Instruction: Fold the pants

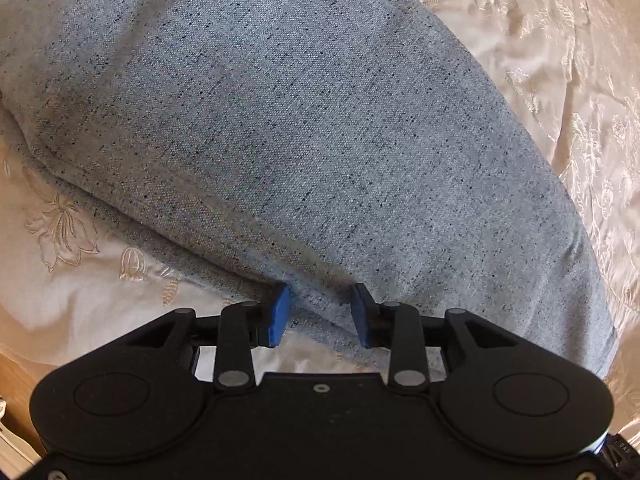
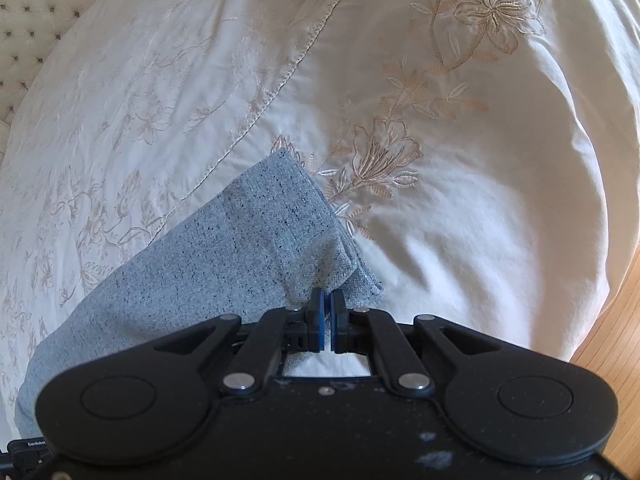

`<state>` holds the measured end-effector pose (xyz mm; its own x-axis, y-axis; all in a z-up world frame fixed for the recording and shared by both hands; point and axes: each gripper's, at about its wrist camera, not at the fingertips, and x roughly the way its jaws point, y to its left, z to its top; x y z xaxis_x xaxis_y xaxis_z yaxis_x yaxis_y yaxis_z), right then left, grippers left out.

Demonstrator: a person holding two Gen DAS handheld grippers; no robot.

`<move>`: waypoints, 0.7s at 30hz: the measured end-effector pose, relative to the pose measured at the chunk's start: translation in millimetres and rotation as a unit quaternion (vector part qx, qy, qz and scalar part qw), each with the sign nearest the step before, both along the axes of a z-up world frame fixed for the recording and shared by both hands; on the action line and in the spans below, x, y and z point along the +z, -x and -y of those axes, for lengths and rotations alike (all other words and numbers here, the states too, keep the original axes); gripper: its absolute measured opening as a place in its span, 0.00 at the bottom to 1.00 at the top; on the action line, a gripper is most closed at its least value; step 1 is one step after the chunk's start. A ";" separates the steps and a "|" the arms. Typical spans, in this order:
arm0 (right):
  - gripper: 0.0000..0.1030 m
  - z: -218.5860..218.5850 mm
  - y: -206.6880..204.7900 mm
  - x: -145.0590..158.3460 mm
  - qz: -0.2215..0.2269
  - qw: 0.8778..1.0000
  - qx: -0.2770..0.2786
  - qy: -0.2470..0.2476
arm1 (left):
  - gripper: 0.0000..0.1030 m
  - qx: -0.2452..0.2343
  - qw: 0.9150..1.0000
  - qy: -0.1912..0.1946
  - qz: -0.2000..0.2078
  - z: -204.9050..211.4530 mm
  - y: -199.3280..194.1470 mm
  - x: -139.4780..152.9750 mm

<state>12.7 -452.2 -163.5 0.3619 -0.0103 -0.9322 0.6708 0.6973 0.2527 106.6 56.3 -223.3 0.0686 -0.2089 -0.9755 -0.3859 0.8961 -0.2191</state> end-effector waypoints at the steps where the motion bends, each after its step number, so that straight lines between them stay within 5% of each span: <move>1: 0.04 0.0 -0.2 0.0 0.000 1.000 0.001 0.000 | 0.45 0.006 1.000 0.002 -0.001 -0.2 -3.1 -1.8; 2: 0.04 -0.2 -1.0 -0.1 0.000 1.000 0.002 0.000 | 0.43 0.013 1.000 0.001 -0.003 0.6 -4.5 -3.2; 3: 0.04 -0.6 -1.5 0.2 0.000 1.000 0.001 0.000 | 0.16 0.024 1.000 -0.004 0.003 0.2 -3.5 -2.2; 4: 0.04 -0.6 -1.6 0.6 0.001 1.000 0.000 -0.001 | 0.03 0.041 0.999 -0.013 0.017 -1.4 -2.2 1.8; 13: 0.04 2.4 7.9 15.2 0.014 1.000 -0.011 -0.007 | 0.03 0.002 0.998 -0.009 0.066 -3.0 15.2 67.7; 21: 0.04 -1.0 7.3 -5.4 -0.014 1.000 -0.013 0.002 | 0.04 -0.043 0.998 -0.035 0.035 10.6 9.7 25.6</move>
